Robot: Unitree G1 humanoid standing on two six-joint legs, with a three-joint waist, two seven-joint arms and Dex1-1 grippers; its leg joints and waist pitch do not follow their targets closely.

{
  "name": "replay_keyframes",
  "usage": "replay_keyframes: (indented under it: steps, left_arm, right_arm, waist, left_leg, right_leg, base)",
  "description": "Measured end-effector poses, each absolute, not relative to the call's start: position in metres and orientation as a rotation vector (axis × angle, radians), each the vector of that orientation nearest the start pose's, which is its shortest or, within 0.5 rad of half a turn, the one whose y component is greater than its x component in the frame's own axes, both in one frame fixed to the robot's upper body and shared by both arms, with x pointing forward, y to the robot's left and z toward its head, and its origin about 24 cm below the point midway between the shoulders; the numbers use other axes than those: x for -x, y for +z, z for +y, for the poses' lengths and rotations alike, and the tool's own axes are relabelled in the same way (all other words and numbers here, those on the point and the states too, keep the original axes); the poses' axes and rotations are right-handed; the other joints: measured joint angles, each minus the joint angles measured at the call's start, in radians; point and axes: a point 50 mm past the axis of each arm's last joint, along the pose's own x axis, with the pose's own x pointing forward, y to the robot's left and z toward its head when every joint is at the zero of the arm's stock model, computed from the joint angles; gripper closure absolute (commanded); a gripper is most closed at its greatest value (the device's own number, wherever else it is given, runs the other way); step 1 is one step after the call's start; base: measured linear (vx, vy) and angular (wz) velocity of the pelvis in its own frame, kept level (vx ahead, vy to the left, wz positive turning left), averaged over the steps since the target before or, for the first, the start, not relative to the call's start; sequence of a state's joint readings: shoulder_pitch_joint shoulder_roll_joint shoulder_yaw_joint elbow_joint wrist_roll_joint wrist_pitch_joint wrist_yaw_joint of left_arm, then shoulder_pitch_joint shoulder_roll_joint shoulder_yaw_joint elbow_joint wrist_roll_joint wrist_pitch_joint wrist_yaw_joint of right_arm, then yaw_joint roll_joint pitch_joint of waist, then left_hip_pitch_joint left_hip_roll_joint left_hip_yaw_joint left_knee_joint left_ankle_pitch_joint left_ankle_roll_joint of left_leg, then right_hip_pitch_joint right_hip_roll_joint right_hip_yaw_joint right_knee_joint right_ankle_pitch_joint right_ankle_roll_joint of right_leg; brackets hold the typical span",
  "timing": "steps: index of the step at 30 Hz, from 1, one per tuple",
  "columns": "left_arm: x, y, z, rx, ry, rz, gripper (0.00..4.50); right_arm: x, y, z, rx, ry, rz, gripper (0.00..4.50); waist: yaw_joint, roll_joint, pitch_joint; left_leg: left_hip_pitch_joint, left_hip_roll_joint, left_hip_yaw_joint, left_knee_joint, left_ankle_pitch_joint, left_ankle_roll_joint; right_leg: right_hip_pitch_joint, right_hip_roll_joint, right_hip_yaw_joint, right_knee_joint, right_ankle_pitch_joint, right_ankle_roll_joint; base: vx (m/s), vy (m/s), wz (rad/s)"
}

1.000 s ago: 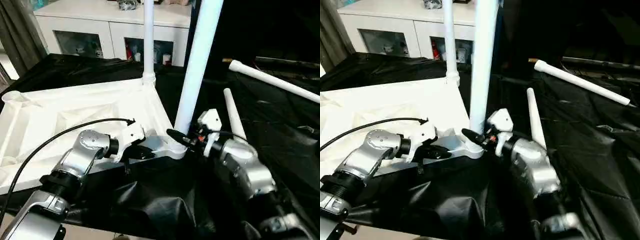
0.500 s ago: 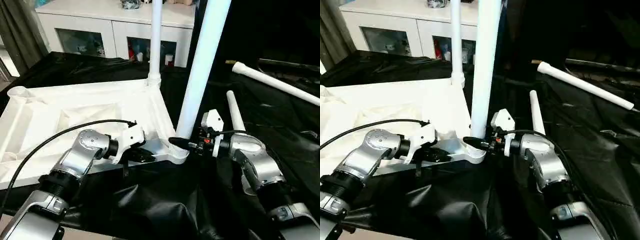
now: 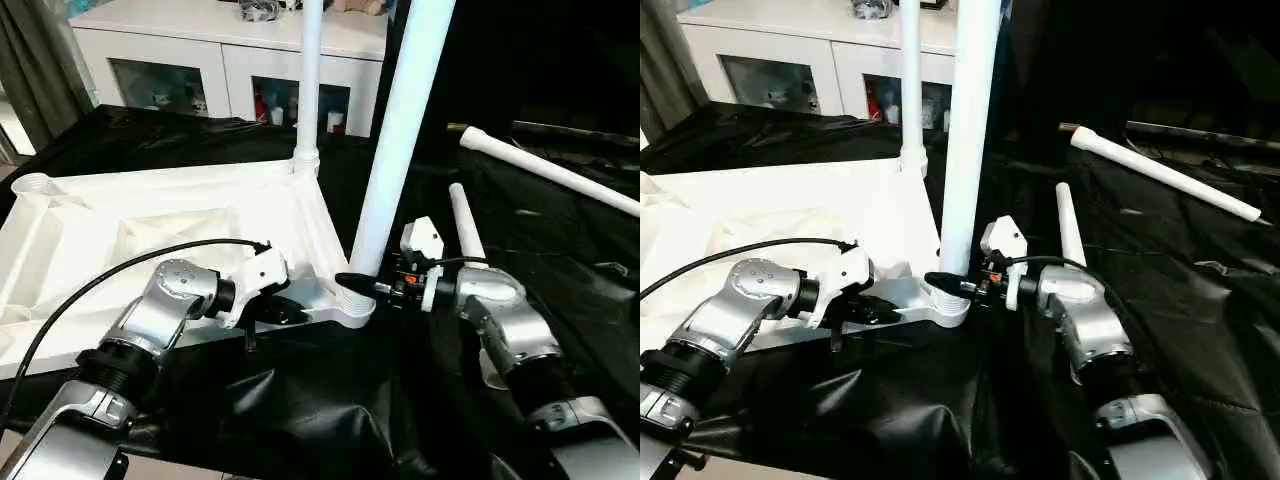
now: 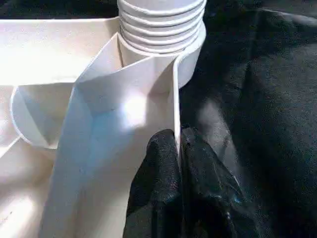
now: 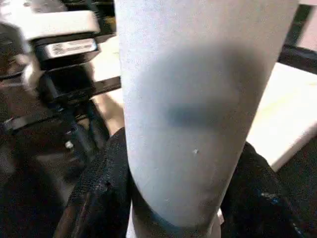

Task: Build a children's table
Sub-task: Insert table leg to table base

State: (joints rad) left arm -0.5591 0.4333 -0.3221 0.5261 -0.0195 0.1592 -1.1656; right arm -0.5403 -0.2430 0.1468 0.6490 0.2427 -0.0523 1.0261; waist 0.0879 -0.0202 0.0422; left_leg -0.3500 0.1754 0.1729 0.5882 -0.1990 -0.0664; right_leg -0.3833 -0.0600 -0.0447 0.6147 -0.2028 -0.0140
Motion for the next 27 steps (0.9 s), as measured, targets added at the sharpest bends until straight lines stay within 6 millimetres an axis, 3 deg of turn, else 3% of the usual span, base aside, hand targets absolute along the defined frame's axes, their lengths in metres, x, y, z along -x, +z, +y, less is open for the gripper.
replay_keyframes:
  steps: [8,12,18,27]
  left_arm:
    - [-0.33,0.052,0.132,-0.424,-1.105,0.508,4.5]
    - [-0.343,0.054,0.116,-0.416,-0.97,0.524,4.5]
    - [-0.353,0.056,0.087,-0.351,-0.83,0.539,4.5]
    - [-0.354,0.057,0.079,-0.33,-0.773,0.55,4.5]
  right_arm:
    - [-0.34,0.052,-0.105,0.035,0.825,0.114,2.63]
    - [-0.356,0.053,-0.093,0.023,0.591,0.143,2.63]
    - [-0.372,0.059,-0.081,-0.033,0.349,0.188,2.63]
    - [-0.378,0.063,-0.074,-0.026,0.27,0.208,2.63]
  waist:
    - [-0.011,-0.002,0.002]
    - [-0.021,0.001,0.003]
    - [-0.02,0.001,0.003]
    - [-0.02,-0.001,0.002]
  left_leg:
    - [0.001,0.0,0.0,-0.002,0.0,0.0]
    - [-0.001,0.0,0.0,-0.003,0.0,0.0]
    - [-0.002,-0.001,0.0,-0.003,0.0,0.0]
    - [-0.001,-0.001,0.001,-0.009,0.0,0.0]
  right_leg:
    - [-0.002,0.0,0.0,-0.001,-0.002,0.004]
    - [-0.004,0.0,0.0,-0.002,-0.002,0.004]
    - [-0.003,0.0,0.001,-0.003,0.001,-0.002]
    - [-0.003,0.0,0.0,-0.006,-0.001,0.0]
  base:
    - [0.0,0.0,0.0]
    - [0.0,0.0,0.0]
    - [0.0,0.0,0.0]
    - [0.0,0.0,0.0]
